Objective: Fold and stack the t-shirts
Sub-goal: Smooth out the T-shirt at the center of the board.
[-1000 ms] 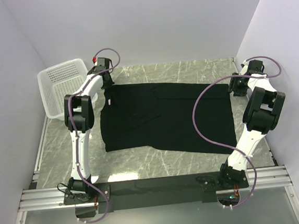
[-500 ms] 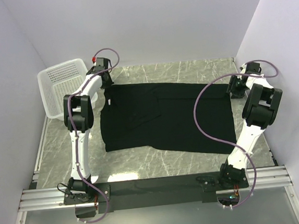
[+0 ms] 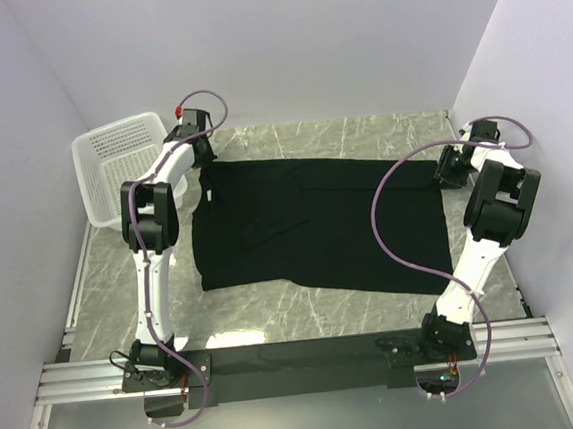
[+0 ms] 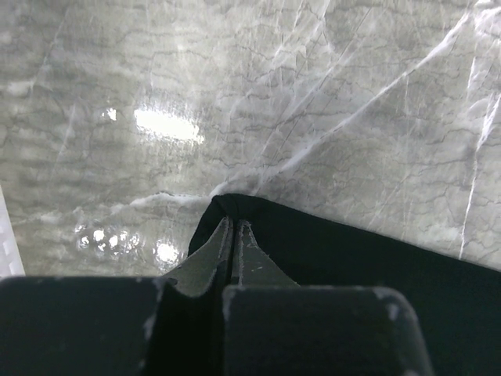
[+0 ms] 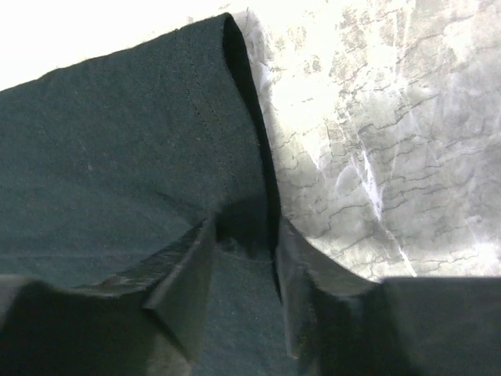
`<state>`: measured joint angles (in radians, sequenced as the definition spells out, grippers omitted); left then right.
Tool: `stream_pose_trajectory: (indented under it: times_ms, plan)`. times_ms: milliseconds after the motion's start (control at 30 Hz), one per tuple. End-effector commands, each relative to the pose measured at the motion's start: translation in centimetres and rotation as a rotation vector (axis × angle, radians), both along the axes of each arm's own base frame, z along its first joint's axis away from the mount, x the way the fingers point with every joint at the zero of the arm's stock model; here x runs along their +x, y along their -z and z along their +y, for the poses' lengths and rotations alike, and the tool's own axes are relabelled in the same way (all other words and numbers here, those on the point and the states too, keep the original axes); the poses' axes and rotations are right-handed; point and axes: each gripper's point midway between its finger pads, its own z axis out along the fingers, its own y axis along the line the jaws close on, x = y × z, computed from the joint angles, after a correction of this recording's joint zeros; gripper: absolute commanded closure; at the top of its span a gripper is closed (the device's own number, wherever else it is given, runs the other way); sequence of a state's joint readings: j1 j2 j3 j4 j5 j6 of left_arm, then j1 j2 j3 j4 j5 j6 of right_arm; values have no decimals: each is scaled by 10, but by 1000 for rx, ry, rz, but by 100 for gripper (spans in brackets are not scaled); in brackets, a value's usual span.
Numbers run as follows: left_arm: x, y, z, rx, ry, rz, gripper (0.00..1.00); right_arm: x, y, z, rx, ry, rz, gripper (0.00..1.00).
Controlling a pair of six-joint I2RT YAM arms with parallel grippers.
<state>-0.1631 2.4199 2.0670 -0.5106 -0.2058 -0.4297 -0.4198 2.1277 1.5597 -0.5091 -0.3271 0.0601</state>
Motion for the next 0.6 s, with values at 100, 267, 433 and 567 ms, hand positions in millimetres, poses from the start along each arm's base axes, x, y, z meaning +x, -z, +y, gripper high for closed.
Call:
stream_pose_trajectory:
  times_ms: [100, 267, 433, 567]
  plan:
    - [23, -50, 11, 1, -6, -127, 100, 9, -10, -2, 7, 2, -29, 65]
    - [25, -50, 12, -3, -10, -130, 100, 7, -10, -5, -9, 12, -25, 75]
    - [28, -52, 16, -2, -28, -144, 100, 6, -6, -10, -33, 24, -9, 89]
    - [32, -55, 19, -8, -45, -156, 100, 6, -2, -14, -43, 32, 9, 98]
